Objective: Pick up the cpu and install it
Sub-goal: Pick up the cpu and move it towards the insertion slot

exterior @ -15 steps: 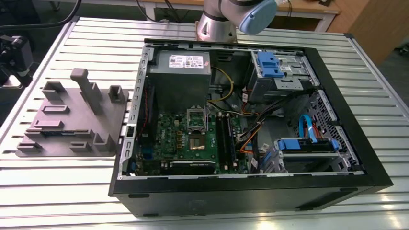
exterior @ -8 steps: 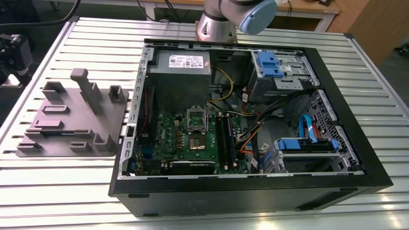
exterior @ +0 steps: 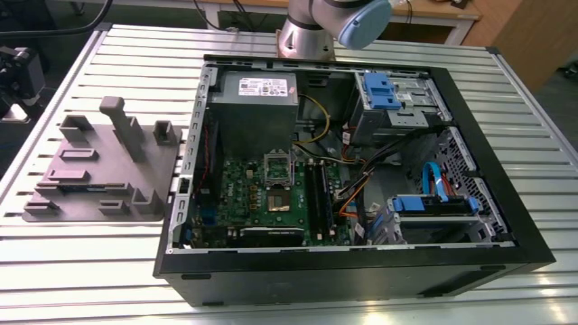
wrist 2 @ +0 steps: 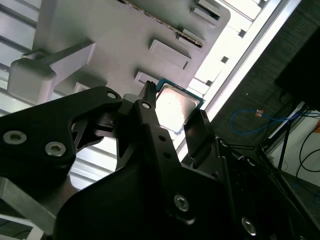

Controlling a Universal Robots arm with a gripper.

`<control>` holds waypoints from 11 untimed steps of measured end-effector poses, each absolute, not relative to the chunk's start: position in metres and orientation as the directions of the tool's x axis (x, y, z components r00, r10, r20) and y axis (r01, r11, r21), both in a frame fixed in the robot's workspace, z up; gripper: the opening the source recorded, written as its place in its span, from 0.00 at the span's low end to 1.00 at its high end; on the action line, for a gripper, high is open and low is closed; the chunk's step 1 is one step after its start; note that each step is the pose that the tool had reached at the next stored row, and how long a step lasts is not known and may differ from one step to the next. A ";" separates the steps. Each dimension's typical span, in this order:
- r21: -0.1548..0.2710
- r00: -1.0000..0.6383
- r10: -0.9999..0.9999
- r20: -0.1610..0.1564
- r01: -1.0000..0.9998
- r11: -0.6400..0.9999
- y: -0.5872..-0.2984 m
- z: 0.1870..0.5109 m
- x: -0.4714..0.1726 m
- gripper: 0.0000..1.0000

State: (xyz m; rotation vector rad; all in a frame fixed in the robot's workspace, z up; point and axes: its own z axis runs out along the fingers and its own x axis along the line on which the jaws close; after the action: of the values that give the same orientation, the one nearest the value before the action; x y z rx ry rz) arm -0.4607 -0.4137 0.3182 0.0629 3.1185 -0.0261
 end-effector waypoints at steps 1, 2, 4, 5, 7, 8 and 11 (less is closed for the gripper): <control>-0.016 -0.999 0.040 -0.023 0.041 0.999 -0.414 0.318 -0.461 0.47; -0.016 -0.999 0.040 -0.023 0.041 0.999 -0.414 0.319 -0.461 0.47; -0.016 -0.999 0.040 -0.023 0.041 0.999 -0.414 0.319 -0.461 0.47; -0.016 -0.999 0.040 -0.023 0.041 0.999 -0.414 0.319 -0.461 0.47; -0.016 -0.999 0.040 -0.023 0.041 0.999 -0.414 0.320 -0.461 0.47; -0.016 -0.999 0.040 -0.023 0.041 0.999 -0.414 0.320 -0.461 0.47; -0.016 -0.999 0.040 -0.023 0.041 0.999 -0.414 0.320 -0.461 0.47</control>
State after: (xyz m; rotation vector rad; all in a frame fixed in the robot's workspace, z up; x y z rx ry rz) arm -0.4607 -0.4136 0.3205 0.0630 3.1186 -0.0262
